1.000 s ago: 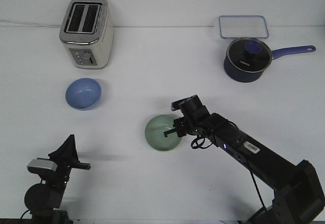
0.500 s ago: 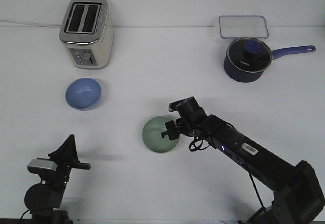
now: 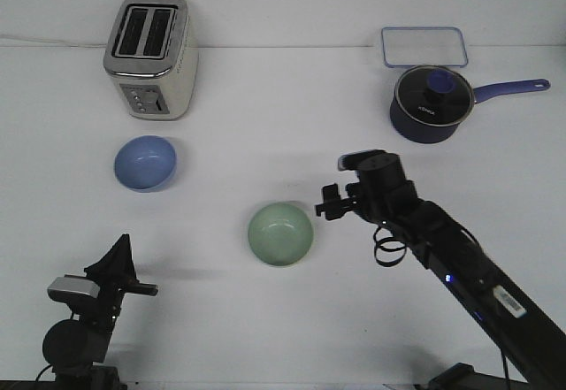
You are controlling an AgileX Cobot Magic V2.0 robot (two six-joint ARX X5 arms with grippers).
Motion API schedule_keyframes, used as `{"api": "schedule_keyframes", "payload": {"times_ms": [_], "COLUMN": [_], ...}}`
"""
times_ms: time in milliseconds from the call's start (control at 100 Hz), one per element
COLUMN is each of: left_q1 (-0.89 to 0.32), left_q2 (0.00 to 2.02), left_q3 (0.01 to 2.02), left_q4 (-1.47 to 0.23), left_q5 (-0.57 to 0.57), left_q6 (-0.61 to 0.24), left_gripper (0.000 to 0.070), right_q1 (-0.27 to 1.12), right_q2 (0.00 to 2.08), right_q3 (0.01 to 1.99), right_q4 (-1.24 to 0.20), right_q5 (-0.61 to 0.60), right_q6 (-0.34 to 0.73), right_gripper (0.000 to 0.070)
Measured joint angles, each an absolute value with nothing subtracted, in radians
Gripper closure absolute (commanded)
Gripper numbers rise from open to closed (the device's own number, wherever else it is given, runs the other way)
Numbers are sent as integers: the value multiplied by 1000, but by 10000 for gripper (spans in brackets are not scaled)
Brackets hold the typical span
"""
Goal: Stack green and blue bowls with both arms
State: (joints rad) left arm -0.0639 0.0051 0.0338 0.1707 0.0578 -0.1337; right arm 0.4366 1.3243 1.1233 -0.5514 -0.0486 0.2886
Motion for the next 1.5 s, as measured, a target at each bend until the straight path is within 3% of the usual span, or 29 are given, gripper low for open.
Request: {"api": "schedule_keyframes", "payload": {"times_ms": [270,490,700,1070,1230,1500], "left_q1": [-64,-64,-64,-64,-64,-64], "left_q2": [5,5,5,5,5,5], "left_q3": [34,34,34,34,34,34], "left_q4": [171,171,171,171,171,171], "left_q5": [58,58,58,58,58,58], "left_q6": [-134,-134,-134,-134,-134,-134], "left_gripper": [690,690,690,690,690,690], "right_q1": [238,173,168,168,169,169], "right_q2": [1108,966,810,540,491,485], "right_q3": [1123,1095,897,400,290,284], "right_q4": [-630,-610,-454,-16,-6,34], "right_q5": [37,57,58,-34,-34,-27], "right_q6": [182,111,81,45,48,48], "right_gripper": [284,284,284,284,284,284]}}
